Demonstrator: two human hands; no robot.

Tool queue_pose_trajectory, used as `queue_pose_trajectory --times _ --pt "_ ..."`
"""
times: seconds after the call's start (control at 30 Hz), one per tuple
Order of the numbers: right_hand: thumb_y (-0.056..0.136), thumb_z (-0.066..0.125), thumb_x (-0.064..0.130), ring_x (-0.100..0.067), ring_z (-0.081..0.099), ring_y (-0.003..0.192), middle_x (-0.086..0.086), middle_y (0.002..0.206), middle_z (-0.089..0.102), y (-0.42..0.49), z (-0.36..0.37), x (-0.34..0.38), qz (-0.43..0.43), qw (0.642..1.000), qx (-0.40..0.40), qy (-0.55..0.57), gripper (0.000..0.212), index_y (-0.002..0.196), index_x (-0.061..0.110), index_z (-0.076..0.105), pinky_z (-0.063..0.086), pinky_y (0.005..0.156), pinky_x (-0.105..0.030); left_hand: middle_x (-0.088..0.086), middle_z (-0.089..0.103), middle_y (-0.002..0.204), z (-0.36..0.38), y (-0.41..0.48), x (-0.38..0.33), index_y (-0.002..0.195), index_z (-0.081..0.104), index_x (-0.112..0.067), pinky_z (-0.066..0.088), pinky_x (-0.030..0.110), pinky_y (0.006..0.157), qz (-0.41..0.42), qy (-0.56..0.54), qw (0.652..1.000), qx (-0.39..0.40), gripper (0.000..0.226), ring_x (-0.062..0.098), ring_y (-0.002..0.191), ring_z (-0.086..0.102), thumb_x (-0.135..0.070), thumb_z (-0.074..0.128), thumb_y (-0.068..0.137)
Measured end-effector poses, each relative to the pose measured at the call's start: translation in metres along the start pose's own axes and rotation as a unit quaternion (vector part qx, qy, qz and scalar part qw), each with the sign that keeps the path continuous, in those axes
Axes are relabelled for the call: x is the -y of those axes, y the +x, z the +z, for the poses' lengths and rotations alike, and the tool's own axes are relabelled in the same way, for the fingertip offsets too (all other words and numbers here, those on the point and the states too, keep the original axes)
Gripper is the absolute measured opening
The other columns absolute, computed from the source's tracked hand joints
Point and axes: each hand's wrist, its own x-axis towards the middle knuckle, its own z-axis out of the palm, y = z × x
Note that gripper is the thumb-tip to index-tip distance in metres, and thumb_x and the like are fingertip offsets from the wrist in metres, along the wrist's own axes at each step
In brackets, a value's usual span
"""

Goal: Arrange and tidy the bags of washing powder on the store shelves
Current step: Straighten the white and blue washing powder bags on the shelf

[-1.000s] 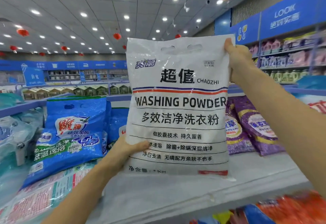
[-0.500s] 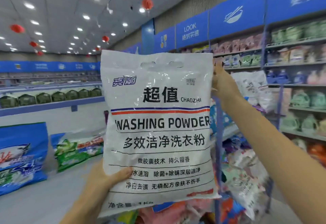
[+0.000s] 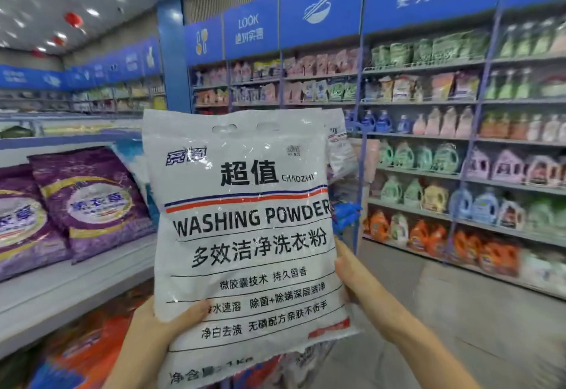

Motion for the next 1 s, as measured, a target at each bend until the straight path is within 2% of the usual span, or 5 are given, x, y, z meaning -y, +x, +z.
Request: queue_pose_trajectory --times 0.13,0.33,0.57,0.67,1.0 --pt "0.088 0.039 0.047 -0.012 0.06 0.115 0.006 0.127 0.062 -0.021 -0.063 -0.031 0.03 0.998 0.014 0.054 0.049 0.131 0.025 0.051 0.049 0.097 -0.032 0.012 0.075 0.08 0.071 0.011 0.017 0.097 0.069 -0.005 0.057 0.031 0.052 -0.038 -0.07 0.995 0.054 0.046 0.025 0.068 0.073 -0.003 0.075 0.051" --pt "0.07 0.046 0.068 -0.02 0.07 0.093 -0.004 0.101 0.074 0.019 -0.139 -0.071 0.068 0.997 -0.024 0.04 0.059 0.1 0.026 0.075 0.056 0.068 -0.023 0.022 0.073 0.089 0.156 0.056 0.059 0.097 0.071 -0.005 0.057 0.038 0.051 -0.101 -0.088 0.986 0.103 0.101 0.039 0.075 0.071 -0.036 0.095 0.004" --pt "0.062 0.048 0.076 -0.019 0.072 0.087 -0.003 0.093 0.075 0.134 -0.223 -0.11 0.051 0.997 -0.056 0.007 0.061 0.09 0.03 0.076 0.056 0.064 -0.022 0.02 0.073 0.096 0.252 0.163 0.099 0.104 0.068 -0.006 0.059 0.038 0.057 -0.095 -0.104 0.985 0.098 0.062 0.037 0.083 0.071 -0.018 0.088 0.046" --pt "0.061 0.051 0.075 -0.019 0.072 0.087 -0.003 0.093 0.075 0.196 -0.261 -0.116 0.054 0.997 -0.059 0.015 0.063 0.09 0.026 0.076 0.056 0.063 -0.022 0.017 0.074 0.094 0.294 0.225 0.106 0.105 0.067 -0.006 0.06 0.035 0.059 -0.098 -0.101 0.986 0.087 0.048 0.034 0.083 0.072 -0.03 0.071 0.063" --pt "0.064 0.052 0.067 -0.02 0.072 0.087 -0.004 0.094 0.075 0.377 -0.361 -0.147 0.028 0.995 -0.055 0.08 0.051 0.085 0.027 0.077 0.056 0.061 -0.023 0.009 0.076 0.092 0.401 0.377 0.117 0.106 0.066 -0.016 0.058 0.031 0.054 -0.117 -0.049 0.99 0.056 0.06 0.027 0.081 0.073 -0.056 0.062 0.061"
